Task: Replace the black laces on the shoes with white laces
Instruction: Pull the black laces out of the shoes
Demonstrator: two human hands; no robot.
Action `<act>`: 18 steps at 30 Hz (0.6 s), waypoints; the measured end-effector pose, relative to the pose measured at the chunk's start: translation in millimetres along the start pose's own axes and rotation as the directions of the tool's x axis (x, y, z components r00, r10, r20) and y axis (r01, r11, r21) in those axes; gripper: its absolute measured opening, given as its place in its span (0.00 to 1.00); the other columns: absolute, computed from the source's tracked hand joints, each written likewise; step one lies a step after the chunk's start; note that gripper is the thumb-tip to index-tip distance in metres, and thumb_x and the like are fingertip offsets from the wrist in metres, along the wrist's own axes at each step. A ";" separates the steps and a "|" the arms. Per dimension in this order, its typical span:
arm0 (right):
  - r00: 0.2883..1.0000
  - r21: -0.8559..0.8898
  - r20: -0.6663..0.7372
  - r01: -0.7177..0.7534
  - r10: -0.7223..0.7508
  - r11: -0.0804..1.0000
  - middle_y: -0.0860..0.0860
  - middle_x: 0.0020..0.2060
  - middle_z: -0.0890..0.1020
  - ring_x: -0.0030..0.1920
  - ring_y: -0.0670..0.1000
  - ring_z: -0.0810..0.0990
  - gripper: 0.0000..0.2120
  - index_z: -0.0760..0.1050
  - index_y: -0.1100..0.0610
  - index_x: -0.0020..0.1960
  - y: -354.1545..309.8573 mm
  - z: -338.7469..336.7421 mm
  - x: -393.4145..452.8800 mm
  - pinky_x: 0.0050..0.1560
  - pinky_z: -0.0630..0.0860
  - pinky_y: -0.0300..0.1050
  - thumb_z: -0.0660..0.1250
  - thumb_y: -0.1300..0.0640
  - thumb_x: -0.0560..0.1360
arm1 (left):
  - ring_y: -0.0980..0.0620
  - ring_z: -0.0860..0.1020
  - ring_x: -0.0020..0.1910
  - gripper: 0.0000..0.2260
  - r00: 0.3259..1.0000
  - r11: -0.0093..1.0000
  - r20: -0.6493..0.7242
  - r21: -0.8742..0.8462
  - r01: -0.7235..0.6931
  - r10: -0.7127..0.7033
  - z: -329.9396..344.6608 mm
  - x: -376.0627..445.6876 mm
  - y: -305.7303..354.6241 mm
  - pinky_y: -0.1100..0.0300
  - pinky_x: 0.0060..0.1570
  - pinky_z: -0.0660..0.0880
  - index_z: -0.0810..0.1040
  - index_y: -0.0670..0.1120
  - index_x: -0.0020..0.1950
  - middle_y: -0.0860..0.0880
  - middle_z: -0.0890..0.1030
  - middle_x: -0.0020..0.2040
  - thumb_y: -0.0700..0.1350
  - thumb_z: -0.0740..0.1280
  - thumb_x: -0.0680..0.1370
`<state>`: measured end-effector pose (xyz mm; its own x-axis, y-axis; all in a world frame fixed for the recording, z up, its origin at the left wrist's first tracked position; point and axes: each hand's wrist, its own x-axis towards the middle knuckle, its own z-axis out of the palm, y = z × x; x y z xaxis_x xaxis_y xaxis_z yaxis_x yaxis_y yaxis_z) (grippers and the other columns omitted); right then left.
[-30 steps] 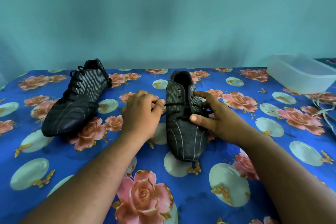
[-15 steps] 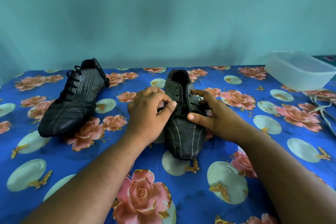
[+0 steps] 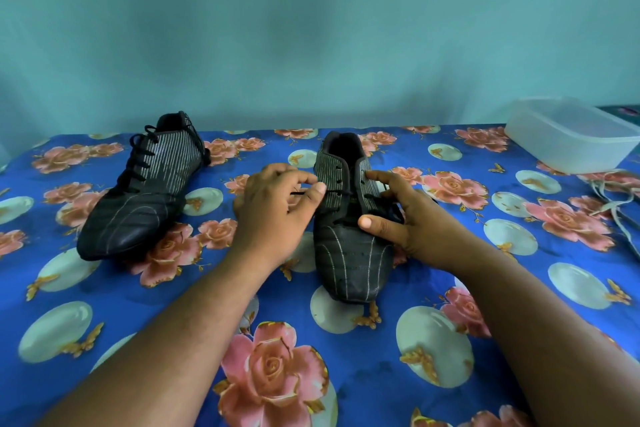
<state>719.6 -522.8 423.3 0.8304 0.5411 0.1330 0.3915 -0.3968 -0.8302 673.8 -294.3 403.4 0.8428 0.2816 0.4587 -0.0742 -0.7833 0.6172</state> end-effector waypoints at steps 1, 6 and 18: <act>1.000 0.000 -0.001 0.002 -0.002 1.000 0.39 0.56 0.74 0.52 0.37 0.80 0.40 0.63 0.40 0.76 -0.5 0.0 0.0 0.36 0.79 0.33 0.69 0.35 0.66 | 0.50 0.72 0.64 0.21 0.999 0.999 0.004 -0.014 -0.039 0.039 2.5 -1.6 3.6 0.46 0.62 0.67 0.83 0.59 0.56 0.56 0.77 0.61 0.69 0.58 0.75; 1.000 0.030 -0.001 -0.002 0.002 1.000 0.44 0.58 0.75 0.51 0.39 0.81 0.41 0.64 0.39 0.75 1.9 0.9 1.3 0.35 0.81 0.36 0.70 0.34 0.65 | 0.51 0.73 0.63 0.13 0.996 0.997 -0.027 -0.022 -0.080 0.079 8.1 -4.8 12.1 0.54 0.58 0.57 0.83 0.54 0.48 0.56 0.78 0.58 0.61 0.65 0.75; 1.000 0.025 -0.003 0.011 -0.011 1.000 0.39 0.56 0.76 0.55 0.36 0.80 0.39 0.64 0.41 0.75 2.8 1.0 1.4 0.40 0.83 0.42 0.71 0.36 0.66 | 0.44 0.72 0.64 0.11 0.978 0.955 -0.066 0.212 0.209 -0.199 -5.3 6.9 -12.4 0.45 0.57 0.66 0.82 0.52 0.50 0.52 0.78 0.57 0.57 0.66 0.80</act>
<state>721.4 -522.4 420.6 0.8272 0.5431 0.1440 0.3908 -0.3720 -0.8419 677.8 -279.7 402.3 0.8034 0.4683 0.3678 0.2183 -0.8063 0.5498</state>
